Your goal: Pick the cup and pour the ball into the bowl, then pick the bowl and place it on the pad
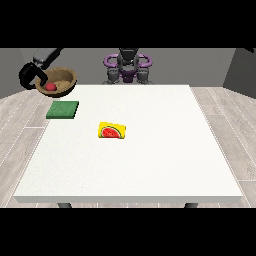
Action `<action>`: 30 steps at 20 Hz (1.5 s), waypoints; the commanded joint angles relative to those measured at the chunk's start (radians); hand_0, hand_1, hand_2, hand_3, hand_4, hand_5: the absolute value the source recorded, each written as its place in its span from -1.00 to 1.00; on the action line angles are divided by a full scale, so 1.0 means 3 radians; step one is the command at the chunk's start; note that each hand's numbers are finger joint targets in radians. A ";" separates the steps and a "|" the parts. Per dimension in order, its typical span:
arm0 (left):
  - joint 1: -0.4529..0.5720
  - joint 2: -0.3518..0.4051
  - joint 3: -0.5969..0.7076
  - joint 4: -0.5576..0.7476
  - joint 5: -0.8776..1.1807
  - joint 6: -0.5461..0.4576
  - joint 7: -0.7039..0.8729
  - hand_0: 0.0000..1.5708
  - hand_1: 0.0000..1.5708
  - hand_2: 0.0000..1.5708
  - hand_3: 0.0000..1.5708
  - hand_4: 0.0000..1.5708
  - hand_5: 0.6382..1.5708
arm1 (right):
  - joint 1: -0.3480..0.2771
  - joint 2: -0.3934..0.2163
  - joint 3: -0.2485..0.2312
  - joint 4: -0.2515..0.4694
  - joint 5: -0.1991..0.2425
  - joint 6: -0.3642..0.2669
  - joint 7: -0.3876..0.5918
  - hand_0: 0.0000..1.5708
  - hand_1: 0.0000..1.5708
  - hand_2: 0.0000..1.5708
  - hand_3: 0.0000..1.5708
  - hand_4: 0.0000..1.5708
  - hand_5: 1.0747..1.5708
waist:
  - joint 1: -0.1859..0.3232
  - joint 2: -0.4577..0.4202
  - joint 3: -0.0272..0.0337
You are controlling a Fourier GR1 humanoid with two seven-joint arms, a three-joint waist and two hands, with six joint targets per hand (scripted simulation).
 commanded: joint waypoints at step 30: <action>0.0200 0.0355 0.0021 0.0332 0.0064 -0.0156 -0.0482 -1.00 -1.00 -1.00 -1.00 0.51 0.98 | -0.0109 0.0434 -0.0405 0.0361 -0.0244 -0.0589 -0.0339 0.86 0.86 0.80 0.06 -1.00 0.85 | 0.0068 0.0220 0.0002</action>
